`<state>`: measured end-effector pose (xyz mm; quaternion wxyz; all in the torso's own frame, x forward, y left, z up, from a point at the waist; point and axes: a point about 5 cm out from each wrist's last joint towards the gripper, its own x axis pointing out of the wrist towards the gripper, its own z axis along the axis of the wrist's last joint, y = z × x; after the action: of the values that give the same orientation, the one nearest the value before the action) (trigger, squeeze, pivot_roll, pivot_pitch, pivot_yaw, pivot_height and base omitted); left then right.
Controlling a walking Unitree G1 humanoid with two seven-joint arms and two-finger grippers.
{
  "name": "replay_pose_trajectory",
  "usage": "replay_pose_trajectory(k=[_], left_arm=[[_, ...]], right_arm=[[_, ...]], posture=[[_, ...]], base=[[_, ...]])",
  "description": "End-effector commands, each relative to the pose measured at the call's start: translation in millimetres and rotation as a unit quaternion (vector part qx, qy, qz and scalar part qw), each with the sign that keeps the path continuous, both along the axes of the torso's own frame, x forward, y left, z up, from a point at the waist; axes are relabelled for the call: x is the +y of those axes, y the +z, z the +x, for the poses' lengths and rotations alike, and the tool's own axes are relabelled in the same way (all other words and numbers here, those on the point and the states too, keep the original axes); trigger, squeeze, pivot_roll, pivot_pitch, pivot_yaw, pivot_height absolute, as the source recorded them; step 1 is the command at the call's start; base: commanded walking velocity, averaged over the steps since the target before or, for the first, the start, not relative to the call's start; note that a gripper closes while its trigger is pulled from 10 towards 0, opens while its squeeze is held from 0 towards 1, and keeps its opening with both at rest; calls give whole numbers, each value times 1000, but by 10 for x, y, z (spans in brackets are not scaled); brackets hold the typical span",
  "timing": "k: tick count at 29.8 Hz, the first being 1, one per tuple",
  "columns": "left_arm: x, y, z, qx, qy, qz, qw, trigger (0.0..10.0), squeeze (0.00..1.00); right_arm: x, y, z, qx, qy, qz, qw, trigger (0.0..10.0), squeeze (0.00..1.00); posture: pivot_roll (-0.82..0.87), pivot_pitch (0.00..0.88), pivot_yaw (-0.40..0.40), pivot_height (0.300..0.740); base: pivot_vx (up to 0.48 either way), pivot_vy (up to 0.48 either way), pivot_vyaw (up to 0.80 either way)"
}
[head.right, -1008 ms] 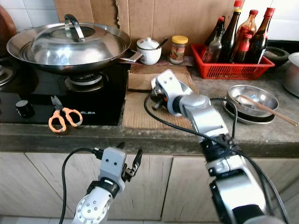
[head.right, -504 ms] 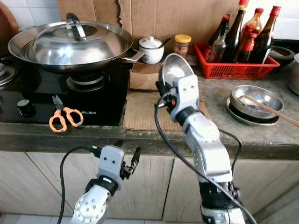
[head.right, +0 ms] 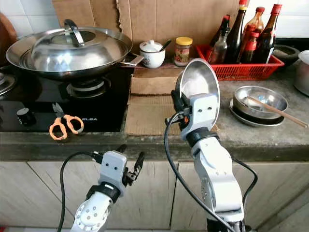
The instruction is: Kitchen organization
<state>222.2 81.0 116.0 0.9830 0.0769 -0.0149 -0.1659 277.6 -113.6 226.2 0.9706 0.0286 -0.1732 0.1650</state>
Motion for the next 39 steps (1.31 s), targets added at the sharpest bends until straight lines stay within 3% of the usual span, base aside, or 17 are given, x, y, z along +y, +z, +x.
replay_pose_trajectory(k=[1,25,39], left_arm=[[-9,-17,-7,1,-6,3,1000,10000,0],[-16,-3,-8,1,-9,4,1000,10000,0],[-10,0,-4,1,-12,6,1000,10000,0]], right_arm=[[-2,95,-69,-29,-6,1,1000,0,0],[-38,6,-105,-14,-17,-9,1000,0,0],[-155,-398,-242,48,-80,-20,995,0,0]], posture=[[98,0,-32,740],[96,0,-31,740],[91,0,-21,740]], base=[[-277,0,0],[-285,0,0],[-288,0,0]])
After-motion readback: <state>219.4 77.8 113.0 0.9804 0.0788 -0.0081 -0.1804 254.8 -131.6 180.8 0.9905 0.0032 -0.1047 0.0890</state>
